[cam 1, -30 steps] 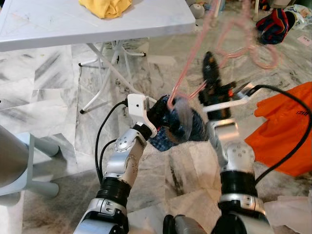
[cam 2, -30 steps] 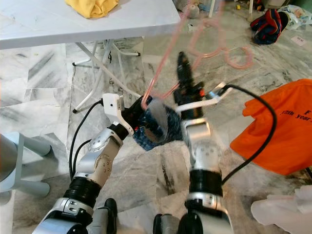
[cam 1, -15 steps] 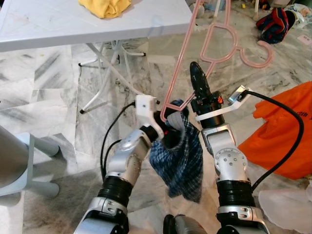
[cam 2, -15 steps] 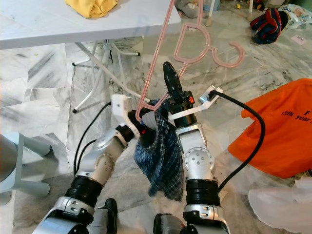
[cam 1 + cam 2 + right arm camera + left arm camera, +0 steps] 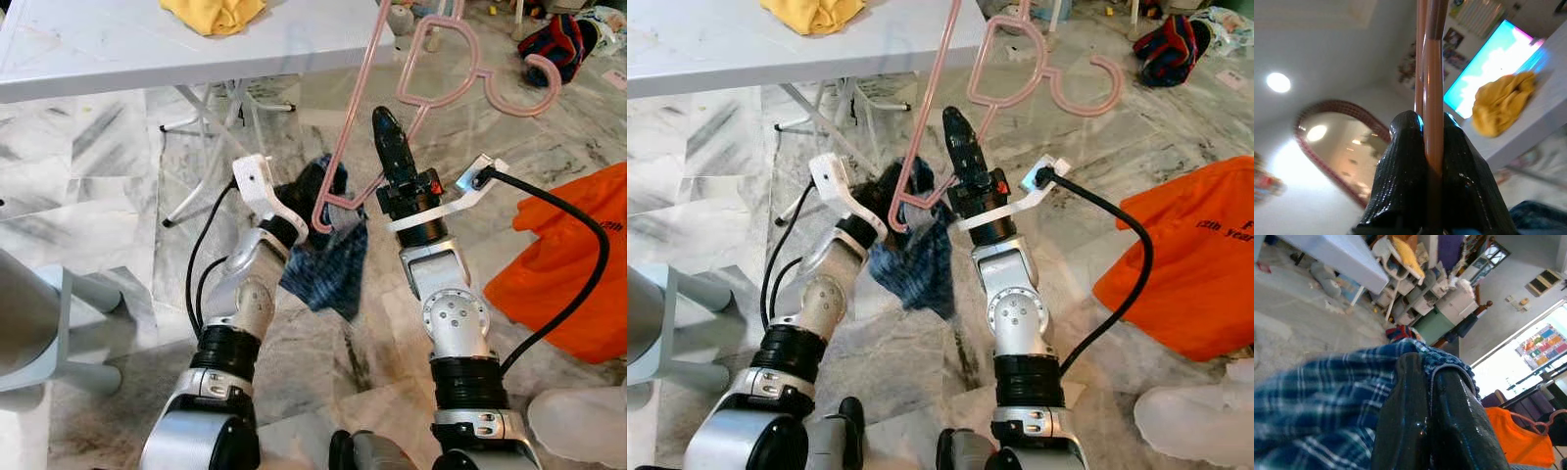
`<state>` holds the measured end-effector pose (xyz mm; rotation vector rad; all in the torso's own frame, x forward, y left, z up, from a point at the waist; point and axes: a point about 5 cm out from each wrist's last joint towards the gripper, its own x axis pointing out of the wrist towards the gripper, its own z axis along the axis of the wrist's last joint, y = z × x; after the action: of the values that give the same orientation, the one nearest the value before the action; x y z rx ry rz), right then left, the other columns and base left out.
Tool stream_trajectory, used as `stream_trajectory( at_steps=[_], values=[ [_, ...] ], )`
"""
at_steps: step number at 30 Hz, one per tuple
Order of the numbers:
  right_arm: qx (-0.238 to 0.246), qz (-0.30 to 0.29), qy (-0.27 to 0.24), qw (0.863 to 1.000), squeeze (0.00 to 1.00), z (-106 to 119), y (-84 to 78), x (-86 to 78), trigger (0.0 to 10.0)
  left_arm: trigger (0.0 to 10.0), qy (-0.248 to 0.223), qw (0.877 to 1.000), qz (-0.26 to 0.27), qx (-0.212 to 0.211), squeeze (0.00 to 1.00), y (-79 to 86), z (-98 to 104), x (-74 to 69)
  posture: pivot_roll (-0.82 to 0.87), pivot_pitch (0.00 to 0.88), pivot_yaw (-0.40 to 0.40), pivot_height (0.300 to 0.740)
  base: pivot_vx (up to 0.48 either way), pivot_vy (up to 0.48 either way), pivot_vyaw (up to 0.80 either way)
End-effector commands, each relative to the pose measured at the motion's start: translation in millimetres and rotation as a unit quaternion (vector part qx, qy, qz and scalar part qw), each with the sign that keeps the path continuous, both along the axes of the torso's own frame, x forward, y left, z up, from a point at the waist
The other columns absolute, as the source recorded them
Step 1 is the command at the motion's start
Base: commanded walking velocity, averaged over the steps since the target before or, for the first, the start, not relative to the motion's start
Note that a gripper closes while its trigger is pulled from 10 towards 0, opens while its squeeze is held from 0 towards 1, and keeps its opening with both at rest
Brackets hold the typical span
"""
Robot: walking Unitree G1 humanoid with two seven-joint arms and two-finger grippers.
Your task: Hang hanger
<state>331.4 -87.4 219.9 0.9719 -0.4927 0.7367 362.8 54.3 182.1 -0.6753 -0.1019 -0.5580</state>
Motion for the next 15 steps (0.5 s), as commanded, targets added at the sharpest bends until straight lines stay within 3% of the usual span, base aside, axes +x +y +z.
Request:
stream_trajectory(
  at_steps=[1, 3, 6, 7, 8, 9, 10, 13, 15],
  values=[
    [-0.033, -0.054, 0.036, 0.997, 0.00, -20.7, 11.3, 1.2, 10.0, 0.0, -0.015, 0.999, -0.022, -0.037, 0.00, -20.9, 17.5, -1.9, 0.07, 0.250, -0.058, 0.740, 0.000, 0.000, 0.00],
    [-0.082, -0.133, 0.044, 0.987, 0.00, -22.6, 1.4, 10.8, 10.0, 0.0, -0.006, 0.999, -0.030, -0.029, 0.00, -24.3, 12.6, -4.3, 0.07, 0.250, -0.055, 0.740, 0.000, 0.000, 0.00],
    [-0.089, -0.177, 0.056, 0.978, 0.00, -19.7, -7.3, 17.3, 10.0, 0.0, 0.009, 0.999, -0.036, -0.017, 0.00, -28.1, 4.0, -6.7, 0.07, 0.247, -0.053, 0.740, 0.000, 0.000, 0.00],
    [-0.052, -0.172, 0.075, 0.981, 0.00, -15.3, -10.1, 21.6, 10.0, 0.0, 0.017, 0.999, -0.044, -0.014, 0.00, -32.2, -1.5, -9.4, 0.06, 0.245, -0.051, 0.740, 0.000, 0.000, 0.00],
    [-0.052, -0.172, 0.075, 0.981, 0.00, -15.3, -10.1, 21.6, 10.0, 0.0, 0.017, 0.999, -0.044, -0.014, 0.00, -32.2, -1.5, -9.4, 0.06, 0.245, -0.051, 0.740, 0.000, 0.000, 0.00],
    [-0.022, -0.159, 0.091, 0.983, 0.00, -14.1, -10.3, 23.7, 10.0, 0.0, 0.019, 0.999, -0.045, -0.014, 0.00, -33.8, -3.3, -10.5, 0.06, 0.245, -0.051, 0.740, 0.000, 0.000, 0.00],
    [0.044, -0.136, 0.135, 0.980, 0.00, -13.9, -10.1, 29.4, 10.0, 0.0, 0.022, 0.999, -0.049, -0.011, 0.00, -38.0, -6.0, -12.3, 0.06, 0.244, -0.052, 0.740, 0.000, 0.000, 0.00],
    [0.163, -0.097, 0.196, 0.962, 0.00, -13.6, -4.6, 38.0, 10.0, 0.0, 0.017, 0.998, -0.068, -0.004, 0.00, -49.1, -6.1, -16.7, 0.06, 0.245, -0.056, 0.740, 0.000, 0.000, 0.00],
    [0.177, -0.093, 0.197, 0.960, 0.00, -12.2, -3.7, 38.2, 10.0, 0.0, 0.019, 0.997, -0.070, -0.005, 0.00, -50.3, -6.3, -17.3, 0.06, 0.245, -0.056, 0.740, 0.000, 0.000, 0.00]
  ],
)
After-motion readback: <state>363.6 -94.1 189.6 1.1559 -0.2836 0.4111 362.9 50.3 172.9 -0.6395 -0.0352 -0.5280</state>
